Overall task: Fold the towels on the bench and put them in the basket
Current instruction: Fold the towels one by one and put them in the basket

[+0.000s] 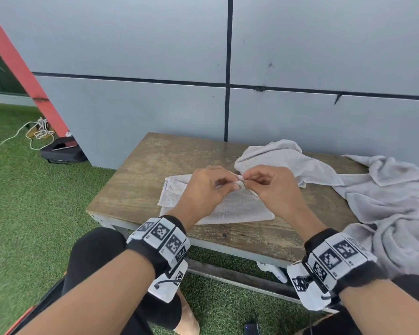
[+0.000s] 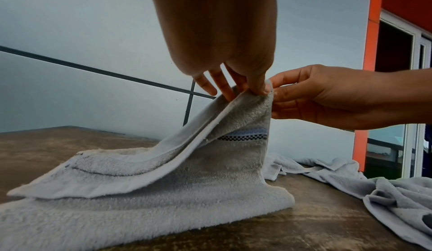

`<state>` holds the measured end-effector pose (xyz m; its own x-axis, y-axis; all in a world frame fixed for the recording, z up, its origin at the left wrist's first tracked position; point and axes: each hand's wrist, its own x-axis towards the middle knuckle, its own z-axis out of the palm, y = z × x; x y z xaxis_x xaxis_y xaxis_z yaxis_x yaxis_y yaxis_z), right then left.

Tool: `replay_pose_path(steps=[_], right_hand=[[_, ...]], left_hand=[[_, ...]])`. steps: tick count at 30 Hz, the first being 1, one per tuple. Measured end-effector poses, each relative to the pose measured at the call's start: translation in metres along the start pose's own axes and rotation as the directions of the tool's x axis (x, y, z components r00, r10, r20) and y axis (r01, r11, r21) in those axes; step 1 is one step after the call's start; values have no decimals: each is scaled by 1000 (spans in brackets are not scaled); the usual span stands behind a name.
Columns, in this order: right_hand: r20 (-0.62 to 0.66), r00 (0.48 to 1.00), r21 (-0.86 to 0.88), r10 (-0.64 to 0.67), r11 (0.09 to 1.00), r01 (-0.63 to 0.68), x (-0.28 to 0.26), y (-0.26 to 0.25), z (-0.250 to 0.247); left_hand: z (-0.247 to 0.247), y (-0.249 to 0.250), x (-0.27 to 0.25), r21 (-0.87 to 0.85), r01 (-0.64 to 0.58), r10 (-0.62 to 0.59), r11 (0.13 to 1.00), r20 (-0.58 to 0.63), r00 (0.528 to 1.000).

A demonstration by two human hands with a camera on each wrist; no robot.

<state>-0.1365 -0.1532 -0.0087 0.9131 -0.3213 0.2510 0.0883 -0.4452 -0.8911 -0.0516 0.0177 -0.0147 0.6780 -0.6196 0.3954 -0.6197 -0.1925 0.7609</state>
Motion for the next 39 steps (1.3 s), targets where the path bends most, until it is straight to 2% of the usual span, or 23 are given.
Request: replay_pose_path(steps=[4, 9, 18, 26, 34, 37, 39], right_hand=[[6, 1000, 4, -8, 1000, 8, -1, -4, 1], [35, 999, -28, 9, 1000, -8, 1, -4, 2], [141, 989, -63, 46, 997, -38, 3, -2, -2], [184, 980, -116, 72, 992, -51, 3, -8, -2], [257, 966, -228, -4, 972, 64, 4, -9, 2], [241, 969, -242, -42, 965, 102, 5, -10, 0], [198, 979, -219, -48, 971, 92, 7, -12, -5]], left_hand=[[0, 1, 1, -2, 39, -39, 999, -53, 998], [-2, 2, 2, 20, -9, 11, 1000, -111, 994], [-4, 5, 2, 41, 66, -63, 997, -64, 996], [-5, 3, 4, 73, 57, -54, 996, -50, 997], [-8, 6, 3, 44, 48, -49, 998, 18, 999], [-13, -2, 4, 113, 39, -48, 993, 81, 996], [-20, -13, 3, 181, 83, -105, 980, 116, 988]])
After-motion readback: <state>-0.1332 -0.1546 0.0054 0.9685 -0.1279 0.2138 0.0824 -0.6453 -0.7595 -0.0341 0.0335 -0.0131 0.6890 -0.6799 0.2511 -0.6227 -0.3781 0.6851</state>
